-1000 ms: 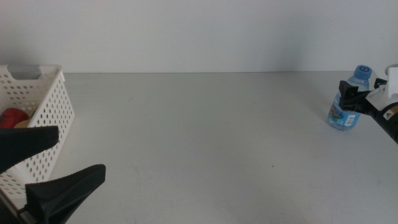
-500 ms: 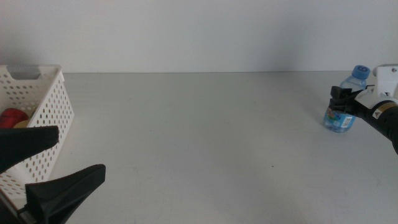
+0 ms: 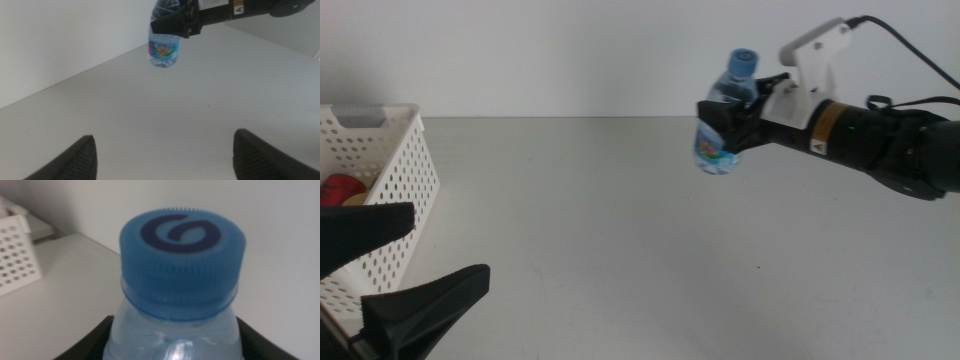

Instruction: Use arms to grab the bottles and put them into the dustbin to the left of the table.

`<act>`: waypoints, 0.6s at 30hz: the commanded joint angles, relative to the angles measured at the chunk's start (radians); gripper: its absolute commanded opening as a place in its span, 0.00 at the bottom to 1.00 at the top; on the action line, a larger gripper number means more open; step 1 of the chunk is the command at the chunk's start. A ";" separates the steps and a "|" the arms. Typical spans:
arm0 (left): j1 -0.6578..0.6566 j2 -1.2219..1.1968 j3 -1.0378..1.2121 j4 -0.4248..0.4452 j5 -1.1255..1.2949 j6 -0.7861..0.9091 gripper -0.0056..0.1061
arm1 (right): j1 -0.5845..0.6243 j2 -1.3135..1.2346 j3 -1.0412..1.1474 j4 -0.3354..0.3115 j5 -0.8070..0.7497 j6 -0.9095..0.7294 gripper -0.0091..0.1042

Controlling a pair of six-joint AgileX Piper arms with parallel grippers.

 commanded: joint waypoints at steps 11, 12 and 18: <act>0.048 0.039 -0.093 -0.106 -0.014 0.082 0.04 | 0.285 0.194 -0.420 -0.129 -0.084 0.146 0.07; 0.048 0.039 -0.093 -0.106 -0.014 0.082 0.04 | 0.300 0.219 -0.446 -0.129 -0.071 0.147 0.07; 0.048 0.039 -0.093 -0.106 -0.014 0.082 0.04 | 0.351 0.329 -0.545 -0.138 -0.033 0.147 0.07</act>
